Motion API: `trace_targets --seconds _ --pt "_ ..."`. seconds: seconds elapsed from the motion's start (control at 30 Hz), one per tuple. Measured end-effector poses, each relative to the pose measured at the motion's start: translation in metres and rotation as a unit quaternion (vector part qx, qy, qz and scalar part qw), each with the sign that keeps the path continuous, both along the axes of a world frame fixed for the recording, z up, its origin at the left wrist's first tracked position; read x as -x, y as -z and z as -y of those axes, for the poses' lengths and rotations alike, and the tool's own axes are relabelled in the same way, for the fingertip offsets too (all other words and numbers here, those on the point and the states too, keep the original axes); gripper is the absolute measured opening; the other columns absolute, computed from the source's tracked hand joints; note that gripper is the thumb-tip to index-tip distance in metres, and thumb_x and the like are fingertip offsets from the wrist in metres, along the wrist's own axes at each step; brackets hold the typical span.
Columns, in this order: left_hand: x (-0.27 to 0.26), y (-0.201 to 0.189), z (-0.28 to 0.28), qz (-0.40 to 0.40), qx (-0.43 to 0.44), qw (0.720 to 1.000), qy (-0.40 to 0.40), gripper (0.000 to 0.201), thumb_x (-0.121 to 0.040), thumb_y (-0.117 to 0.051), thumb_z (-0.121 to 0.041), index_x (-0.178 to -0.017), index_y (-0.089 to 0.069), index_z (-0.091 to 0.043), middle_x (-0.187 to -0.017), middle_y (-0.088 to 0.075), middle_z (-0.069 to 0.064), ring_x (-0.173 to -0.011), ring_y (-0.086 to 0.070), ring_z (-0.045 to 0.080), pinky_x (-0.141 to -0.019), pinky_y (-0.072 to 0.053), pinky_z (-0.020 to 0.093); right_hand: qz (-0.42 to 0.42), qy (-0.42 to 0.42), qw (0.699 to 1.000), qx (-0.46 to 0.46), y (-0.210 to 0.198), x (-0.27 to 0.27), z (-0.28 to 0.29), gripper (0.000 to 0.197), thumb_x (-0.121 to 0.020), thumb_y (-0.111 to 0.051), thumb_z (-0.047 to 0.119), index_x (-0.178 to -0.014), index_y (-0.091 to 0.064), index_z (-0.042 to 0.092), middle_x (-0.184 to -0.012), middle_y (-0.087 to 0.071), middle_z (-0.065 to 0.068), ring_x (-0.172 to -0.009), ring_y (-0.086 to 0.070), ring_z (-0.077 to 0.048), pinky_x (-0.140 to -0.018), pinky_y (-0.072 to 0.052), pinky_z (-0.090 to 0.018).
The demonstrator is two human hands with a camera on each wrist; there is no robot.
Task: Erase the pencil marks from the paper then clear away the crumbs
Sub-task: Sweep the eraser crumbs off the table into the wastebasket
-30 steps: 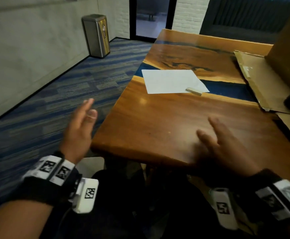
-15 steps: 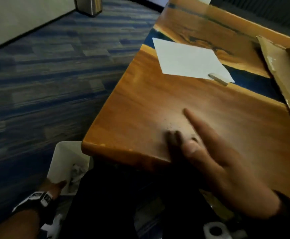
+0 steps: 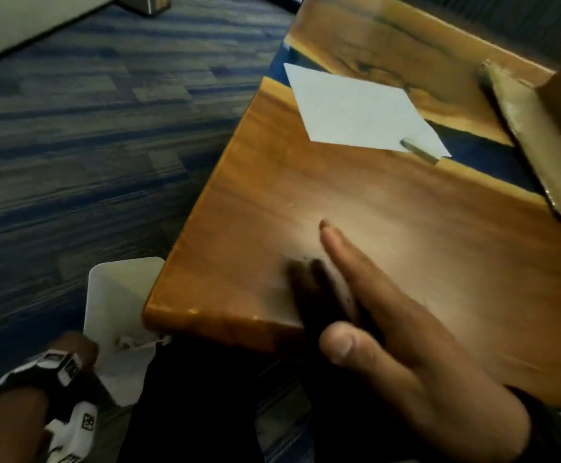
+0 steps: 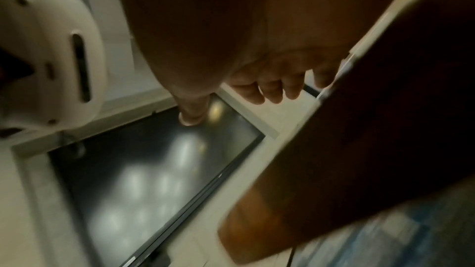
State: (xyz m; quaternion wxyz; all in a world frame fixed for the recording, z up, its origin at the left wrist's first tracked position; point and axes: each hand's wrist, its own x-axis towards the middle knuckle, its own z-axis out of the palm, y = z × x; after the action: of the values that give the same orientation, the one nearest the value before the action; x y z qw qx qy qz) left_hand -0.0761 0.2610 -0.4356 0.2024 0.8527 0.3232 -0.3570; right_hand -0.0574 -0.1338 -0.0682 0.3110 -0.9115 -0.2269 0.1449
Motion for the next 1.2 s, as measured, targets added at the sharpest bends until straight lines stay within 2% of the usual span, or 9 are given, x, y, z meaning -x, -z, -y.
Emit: trace_targets --seconds 0.07,0.23,0.37,0.47,0.6,0.73,1.03,1.1,1.2 --pt "-0.015 -0.040 -0.009 0.039 -0.023 0.998 0.035 0.032 -0.102 -0.049 -0.022 -0.118 -0.066 0.000 -0.125 -0.063 0.021 -0.112 -0.062 0.031 -0.080 -0.044 0.028 0.024 0.094 0.995 0.003 0.000 -0.016 0.024 0.092 -0.078 -0.037 0.081 -0.156 -0.021 0.035 -0.161 -0.018 0.023 -0.141 -0.016 0.018 -0.112 -0.014 -0.005" --pt "-0.017 -0.127 -0.020 0.101 -0.075 0.988 0.087 0.036 -0.105 -0.042 -0.026 -0.117 -0.068 -0.005 -0.126 -0.065 0.018 -0.113 -0.063 0.029 -0.084 -0.045 0.027 0.033 0.089 0.969 0.228 0.018 -0.029 0.017 0.102 -0.072 -0.003 0.089 -0.156 -0.015 0.032 -0.167 -0.001 0.004 -0.153 0.003 -0.020 -0.121 -0.003 -0.049" --pt "-0.012 -0.177 -0.013 0.174 -0.050 0.982 0.052 0.035 -0.101 -0.045 -0.023 -0.087 -0.070 -0.003 -0.088 -0.074 0.020 -0.072 -0.072 0.028 -0.062 -0.051 0.029 0.017 -0.084 0.993 0.082 0.012 -0.007 -0.037 0.098 -0.077 -0.010 0.085 -0.158 -0.013 0.030 -0.167 -0.007 0.008 -0.153 0.002 -0.009 -0.125 0.000 -0.043" --pt "-0.007 -0.210 0.000 0.213 -0.086 0.970 0.072 0.032 -0.100 -0.045 -0.020 -0.085 -0.068 -0.005 -0.087 -0.072 0.017 -0.075 -0.070 0.028 -0.069 -0.052 0.032 -0.011 0.001 0.996 -0.094 -0.006 -0.004 -0.009 0.089 -0.084 -0.032 0.081 -0.157 -0.019 0.033 -0.164 -0.020 0.009 -0.150 -0.017 -0.005 -0.124 -0.016 -0.034" --pt "0.009 -0.238 0.006 0.231 -0.147 0.956 0.109 0.025 -0.102 -0.044 -0.023 -0.100 -0.063 -0.007 -0.103 -0.067 0.015 -0.100 -0.063 0.034 -0.074 -0.041 0.032 0.013 0.160 0.973 0.164 -0.002 -0.003 0.066 0.099 -0.075 -0.017 0.082 -0.156 -0.019 0.025 -0.167 -0.010 0.002 -0.153 -0.008 -0.016 -0.123 -0.014 -0.049" --pt "0.020 -0.257 0.015 0.215 -0.130 0.960 0.123 0.023 -0.102 -0.042 -0.022 -0.102 -0.060 -0.006 -0.120 -0.061 0.018 -0.110 -0.058 0.035 -0.078 -0.039 0.034 0.060 0.094 0.944 0.309 0.025 0.023 0.040 0.098 -0.078 0.003 0.086 -0.157 -0.002 0.028 -0.167 0.006 -0.001 -0.153 0.005 -0.026 -0.120 -0.005 -0.058" --pt "0.037 -0.290 0.038 0.242 -0.116 0.958 0.104 0.020 -0.098 -0.043 -0.028 -0.092 -0.059 -0.018 -0.100 -0.065 0.007 -0.086 -0.061 0.024 -0.078 -0.051 0.038 0.035 -0.128 0.991 0.034 0.014 0.039 -0.130 0.073 -0.097 -0.017 0.067 -0.158 -0.015 0.026 -0.165 -0.022 0.000 -0.153 -0.011 -0.018 -0.121 0.008 -0.052" --pt "0.040 -0.295 0.034 0.245 -0.116 0.957 0.099 0.021 -0.096 -0.043 -0.028 -0.089 -0.060 -0.019 -0.097 -0.066 0.009 -0.083 -0.062 0.025 -0.074 -0.050 0.037 0.034 -0.083 0.994 -0.060 0.002 0.035 -0.116 0.060 -0.101 -0.022 0.059 -0.156 -0.020 0.034 -0.159 -0.036 0.004 -0.149 -0.023 -0.012 -0.120 0.008 -0.054" --pt "0.046 -0.300 0.027 0.243 -0.129 0.957 0.096 0.019 -0.096 -0.043 -0.027 -0.091 -0.060 -0.019 -0.096 -0.063 0.006 -0.082 -0.060 0.024 -0.068 -0.043 0.035 0.051 0.049 0.997 -0.002 0.001 0.009 -0.055 0.065 -0.094 -0.018 0.070 -0.154 -0.012 0.046 -0.167 -0.005 0.011 -0.153 -0.003 -0.014 -0.118 0.005 -0.062"
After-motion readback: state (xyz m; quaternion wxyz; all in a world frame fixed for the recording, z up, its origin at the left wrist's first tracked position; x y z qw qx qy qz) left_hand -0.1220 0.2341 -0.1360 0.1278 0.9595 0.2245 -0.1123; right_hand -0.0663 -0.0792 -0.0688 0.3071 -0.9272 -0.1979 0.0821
